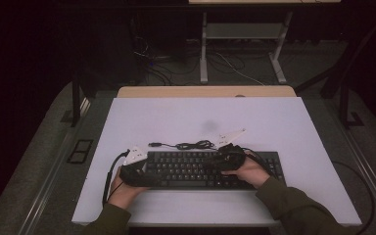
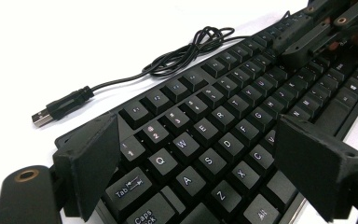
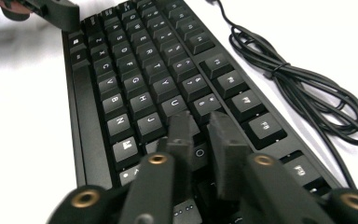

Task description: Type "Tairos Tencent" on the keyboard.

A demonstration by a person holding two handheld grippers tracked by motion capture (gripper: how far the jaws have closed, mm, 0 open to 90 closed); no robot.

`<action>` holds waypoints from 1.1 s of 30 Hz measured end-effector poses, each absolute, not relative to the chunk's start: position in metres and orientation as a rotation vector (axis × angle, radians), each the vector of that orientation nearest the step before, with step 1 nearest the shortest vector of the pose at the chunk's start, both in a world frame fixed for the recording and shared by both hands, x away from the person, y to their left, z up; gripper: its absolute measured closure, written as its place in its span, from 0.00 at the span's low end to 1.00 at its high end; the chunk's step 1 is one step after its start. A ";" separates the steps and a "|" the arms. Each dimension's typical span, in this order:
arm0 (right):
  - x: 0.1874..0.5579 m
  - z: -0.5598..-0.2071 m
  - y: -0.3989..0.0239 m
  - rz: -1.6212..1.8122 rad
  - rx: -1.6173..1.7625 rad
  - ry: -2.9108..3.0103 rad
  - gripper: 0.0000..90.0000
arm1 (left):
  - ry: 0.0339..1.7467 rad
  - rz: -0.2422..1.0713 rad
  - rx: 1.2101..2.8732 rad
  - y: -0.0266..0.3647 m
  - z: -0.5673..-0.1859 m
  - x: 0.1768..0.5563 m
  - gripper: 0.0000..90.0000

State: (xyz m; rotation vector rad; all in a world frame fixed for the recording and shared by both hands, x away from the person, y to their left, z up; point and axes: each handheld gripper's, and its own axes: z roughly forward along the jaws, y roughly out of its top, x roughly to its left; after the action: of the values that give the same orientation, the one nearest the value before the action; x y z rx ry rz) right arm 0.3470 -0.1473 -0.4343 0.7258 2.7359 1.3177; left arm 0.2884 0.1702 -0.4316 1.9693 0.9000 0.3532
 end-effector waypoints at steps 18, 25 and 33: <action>0.349 -0.428 -0.155 1.426 0.790 2.596 0.38 | 0.893 0.350 1.986 0.169 -0.432 0.288 0.26; 0.350 -0.429 -0.157 1.433 0.807 2.565 0.32 | 0.882 0.341 1.993 0.169 -0.434 0.288 0.43; 0.351 -0.430 -0.157 1.427 0.814 2.555 0.30 | 0.880 0.328 2.000 0.168 -0.434 0.289 0.71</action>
State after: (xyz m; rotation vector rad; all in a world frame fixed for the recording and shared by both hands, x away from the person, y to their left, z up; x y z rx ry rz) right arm 0.3508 -0.1568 -0.4301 0.8145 2.5548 1.4272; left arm 0.2888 0.1679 -0.4345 1.9998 0.8804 0.3278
